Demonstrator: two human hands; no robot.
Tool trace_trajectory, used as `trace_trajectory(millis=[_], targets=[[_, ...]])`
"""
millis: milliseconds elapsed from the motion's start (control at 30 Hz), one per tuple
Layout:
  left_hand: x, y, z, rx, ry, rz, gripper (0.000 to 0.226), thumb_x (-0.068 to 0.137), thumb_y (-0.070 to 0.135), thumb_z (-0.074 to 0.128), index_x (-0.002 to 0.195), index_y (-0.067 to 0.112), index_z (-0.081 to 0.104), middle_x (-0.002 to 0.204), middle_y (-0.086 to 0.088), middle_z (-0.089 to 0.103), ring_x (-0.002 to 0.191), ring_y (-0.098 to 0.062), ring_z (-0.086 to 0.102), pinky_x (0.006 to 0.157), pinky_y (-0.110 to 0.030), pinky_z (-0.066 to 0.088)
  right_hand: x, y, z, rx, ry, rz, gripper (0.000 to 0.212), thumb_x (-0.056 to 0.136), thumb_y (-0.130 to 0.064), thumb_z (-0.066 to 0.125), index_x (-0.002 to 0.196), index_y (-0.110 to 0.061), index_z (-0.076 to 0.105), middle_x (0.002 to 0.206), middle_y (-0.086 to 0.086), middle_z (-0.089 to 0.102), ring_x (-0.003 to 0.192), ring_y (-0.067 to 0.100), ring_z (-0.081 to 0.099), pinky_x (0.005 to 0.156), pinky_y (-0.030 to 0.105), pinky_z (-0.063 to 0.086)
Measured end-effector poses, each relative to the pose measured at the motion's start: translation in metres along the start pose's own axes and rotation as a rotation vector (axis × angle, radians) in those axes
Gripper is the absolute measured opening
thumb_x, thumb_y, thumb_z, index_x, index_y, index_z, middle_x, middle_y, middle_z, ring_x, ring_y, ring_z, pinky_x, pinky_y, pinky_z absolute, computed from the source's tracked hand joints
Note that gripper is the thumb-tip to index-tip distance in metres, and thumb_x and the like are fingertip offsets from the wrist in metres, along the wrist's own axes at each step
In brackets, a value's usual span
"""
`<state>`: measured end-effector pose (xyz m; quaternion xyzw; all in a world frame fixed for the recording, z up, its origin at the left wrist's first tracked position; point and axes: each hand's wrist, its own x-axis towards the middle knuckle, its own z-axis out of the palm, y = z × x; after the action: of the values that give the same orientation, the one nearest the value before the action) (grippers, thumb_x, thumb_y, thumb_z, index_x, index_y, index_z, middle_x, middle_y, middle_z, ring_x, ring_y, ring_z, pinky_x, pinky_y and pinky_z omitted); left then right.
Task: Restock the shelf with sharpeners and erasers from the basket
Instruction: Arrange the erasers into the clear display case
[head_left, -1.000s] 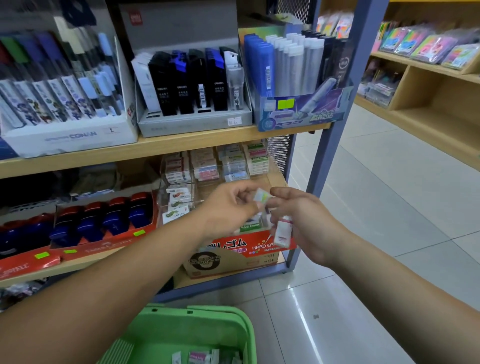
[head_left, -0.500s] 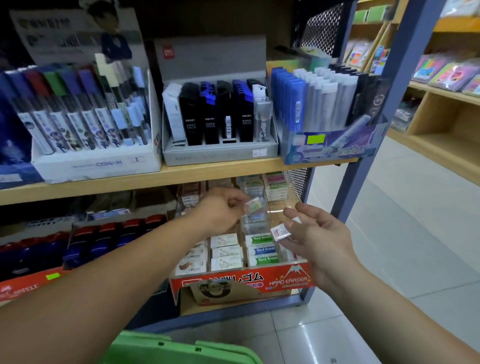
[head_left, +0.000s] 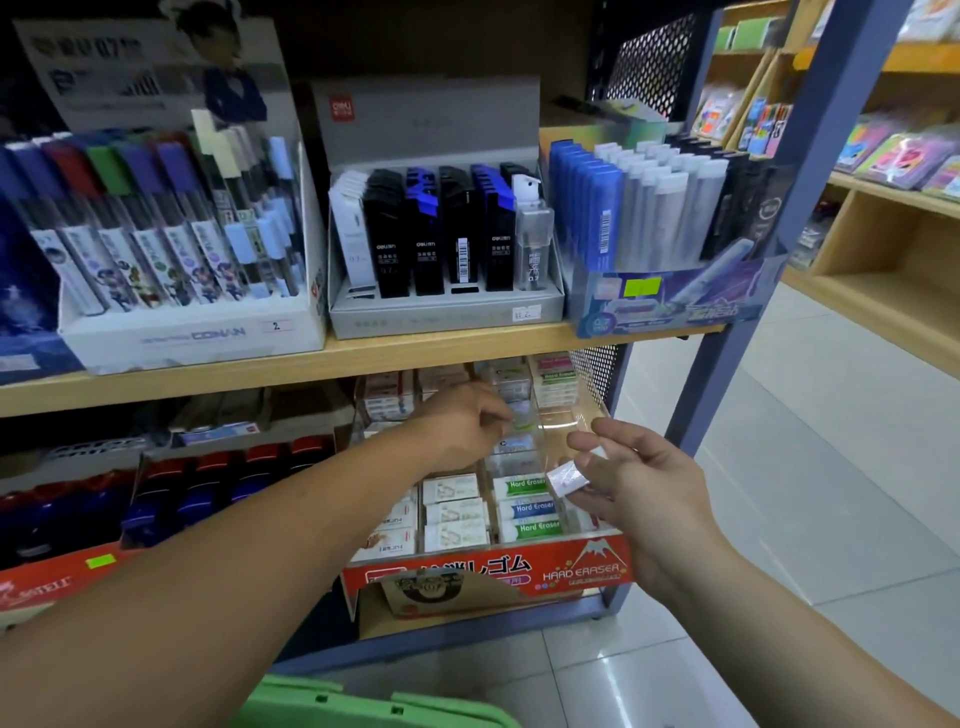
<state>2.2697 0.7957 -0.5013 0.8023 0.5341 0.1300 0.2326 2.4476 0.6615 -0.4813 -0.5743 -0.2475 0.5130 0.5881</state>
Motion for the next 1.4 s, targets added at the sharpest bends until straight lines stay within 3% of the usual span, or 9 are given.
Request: trace_trajectory(millis=[167,267,367,467,567,767,967,1167,1400], targets=[[-0.014,-0.001,-0.003,-0.100,0.023,-0.037,0.043,0.100,0.030,0.064,0.143,0.034,0.058,0.148,0.007,0.056,0.125,-0.016,0.059,0.106,-0.030,0.049,0.001,0.002,0.002,0.037,-0.005,0.015,0.030,0.090,0.004,0.075,0.113,-0.013,0.071,0.107,0.005,0.079,0.090,0.029,0.079,0.082,0.050,0.065],[-0.032,0.007,-0.006,-0.163,0.279,0.042,0.035,0.102,0.021,0.058,0.135,0.028,0.066,0.112,0.003,0.075,0.089,-0.011,0.071,0.080,-0.031,0.061,0.003,0.003,0.001,0.093,-0.018,0.049,0.032,0.088,0.005,0.078,0.115,-0.009,0.070,0.110,0.011,0.077,0.087,0.033,0.079,0.080,0.047,0.066],[-0.052,0.022,-0.008,-0.438,0.203,0.098,0.025,0.098,0.004,0.062,0.119,0.012,0.074,0.088,0.009,0.069,0.069,0.006,0.063,0.064,-0.011,0.051,0.001,0.003,0.002,0.111,-0.049,0.015,0.040,0.085,0.005,0.079,0.121,-0.008,0.066,0.107,0.015,0.078,0.093,0.034,0.078,0.089,0.051,0.063],[-0.071,0.036,-0.007,-0.578,-0.005,0.094,0.024,0.093,0.014,0.075,0.116,0.018,0.075,0.102,0.000,0.074,0.088,-0.011,0.070,0.071,-0.015,0.054,0.000,0.002,0.002,0.104,-0.088,-0.022,0.042,0.085,0.001,0.081,0.122,-0.011,0.065,0.102,0.012,0.080,0.095,0.033,0.078,0.090,0.047,0.063],[-0.081,0.037,-0.003,-0.627,-0.043,0.138,0.032,0.085,0.015,0.084,0.115,0.022,0.075,0.091,0.001,0.076,0.079,-0.013,0.070,0.072,-0.022,0.057,-0.002,0.001,0.004,0.100,-0.094,-0.025,0.031,0.088,-0.003,0.079,0.116,-0.008,0.069,0.102,0.015,0.080,0.090,0.032,0.079,0.081,0.040,0.066],[-0.096,0.030,-0.004,-0.692,-0.119,0.047,0.025,0.107,0.018,0.052,0.120,0.008,0.071,0.098,-0.012,0.077,0.080,-0.017,0.076,0.062,-0.030,0.058,-0.006,-0.001,0.003,0.058,-0.213,0.016,0.021,0.096,0.007,0.063,0.113,0.000,0.073,0.098,0.021,0.079,0.095,0.035,0.078,0.092,0.044,0.062],[-0.104,0.020,-0.005,-0.715,-0.172,-0.005,0.026,0.111,0.024,0.043,0.116,0.008,0.064,0.103,-0.016,0.077,0.094,-0.029,0.076,0.060,-0.028,0.055,-0.009,0.006,0.008,-0.040,-0.242,-0.034,0.018,0.091,0.001,0.074,0.109,-0.002,0.076,0.096,0.018,0.079,0.093,0.036,0.078,0.086,0.041,0.065],[-0.104,0.015,-0.012,-0.655,-0.054,0.040,0.039,0.095,0.017,0.073,0.133,0.025,0.065,0.110,-0.008,0.070,0.101,-0.020,0.070,0.086,-0.032,0.061,-0.012,0.006,0.012,-0.145,-0.291,-0.070,0.019,0.088,-0.003,0.078,0.107,-0.006,0.078,0.092,0.015,0.080,0.082,0.029,0.077,0.075,0.038,0.066],[-0.093,0.015,-0.020,-0.611,0.054,-0.125,0.028,0.087,0.002,0.077,0.108,0.016,0.064,0.096,-0.011,0.071,0.075,-0.025,0.072,0.074,-0.043,0.065,0.009,-0.003,-0.018,-0.365,0.067,-0.316,0.006,0.098,-0.021,0.070,0.100,-0.024,0.075,0.085,-0.011,0.077,0.076,0.010,0.076,0.058,0.030,0.058]])
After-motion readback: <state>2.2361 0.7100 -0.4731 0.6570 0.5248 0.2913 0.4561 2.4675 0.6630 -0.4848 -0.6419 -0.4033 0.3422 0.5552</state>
